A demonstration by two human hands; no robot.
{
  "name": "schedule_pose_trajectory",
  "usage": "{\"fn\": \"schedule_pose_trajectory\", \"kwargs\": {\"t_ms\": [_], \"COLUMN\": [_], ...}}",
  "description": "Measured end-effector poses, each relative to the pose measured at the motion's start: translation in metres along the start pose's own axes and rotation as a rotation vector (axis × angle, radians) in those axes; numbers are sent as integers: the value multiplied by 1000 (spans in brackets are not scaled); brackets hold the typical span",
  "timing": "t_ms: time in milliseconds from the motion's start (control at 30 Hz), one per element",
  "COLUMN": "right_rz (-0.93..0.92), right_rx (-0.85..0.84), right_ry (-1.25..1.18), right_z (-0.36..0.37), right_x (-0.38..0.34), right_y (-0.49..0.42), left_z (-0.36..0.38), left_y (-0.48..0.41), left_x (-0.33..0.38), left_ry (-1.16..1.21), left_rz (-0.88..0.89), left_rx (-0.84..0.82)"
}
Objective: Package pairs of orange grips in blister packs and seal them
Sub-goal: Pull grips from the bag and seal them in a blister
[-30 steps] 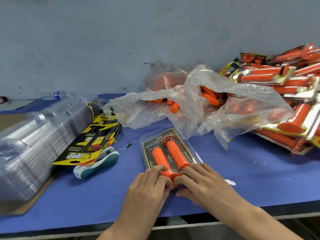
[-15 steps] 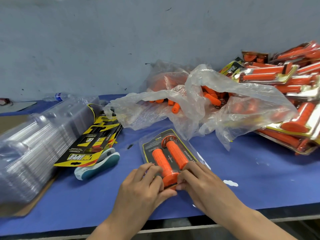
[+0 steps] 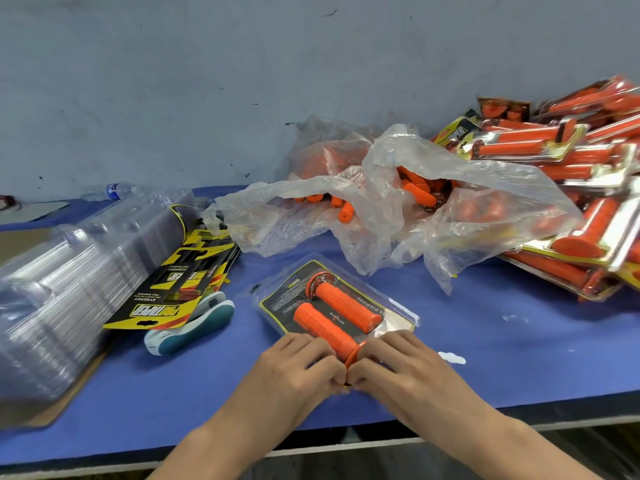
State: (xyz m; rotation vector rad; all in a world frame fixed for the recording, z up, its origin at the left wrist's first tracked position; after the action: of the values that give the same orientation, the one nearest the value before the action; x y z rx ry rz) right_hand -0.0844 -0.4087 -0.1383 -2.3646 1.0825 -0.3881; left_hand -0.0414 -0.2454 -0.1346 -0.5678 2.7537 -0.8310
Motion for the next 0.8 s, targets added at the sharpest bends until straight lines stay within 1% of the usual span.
{"fn": "schedule_pose_trajectory", "kwargs": {"t_ms": [100,200,333,400,467,533,633,700,800], "right_rz": [29,59,113,151,155,146,161,165,196], "right_rx": [-13,-48,-107,-67,-10,5,-46,-48,-11], "right_ry": [-34,-45,98,158,202,265,316,337,353], "right_z": [-4,-12,-19,-20,-16,-9,-5,-8,-18], "right_x": [6,19,34,34,26,19,19,25,39], "right_y": [2,7,21,25,23,19,19,22,27], "left_z": [5,6,6,8,9,9,11,8,-5], "left_y": [-7,-9,-3,-4,-8,-13,-10,-1,15], "left_x": [4,-14,-39,-35,-26,-17,-9,-15,-36], "left_ry": [53,13,-56,-55,-57,-90,-180,-226,-272], "left_rz": [13,-14,-113,-129,-115,-92,-14,24,12], "left_rx": [-17,-30,-74,-66,-16,24,-16,-49,-26]}}
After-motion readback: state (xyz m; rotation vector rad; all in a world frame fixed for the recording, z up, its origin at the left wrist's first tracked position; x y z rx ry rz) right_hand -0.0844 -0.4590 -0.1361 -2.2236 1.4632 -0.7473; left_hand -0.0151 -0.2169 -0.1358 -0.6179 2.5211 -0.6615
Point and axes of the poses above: each hand's wrist, its own y-axis away from the middle knuckle, its own z-axis out of the palm, x = y × z, the point moved 4 cm from there along -y, towards the middle knuckle
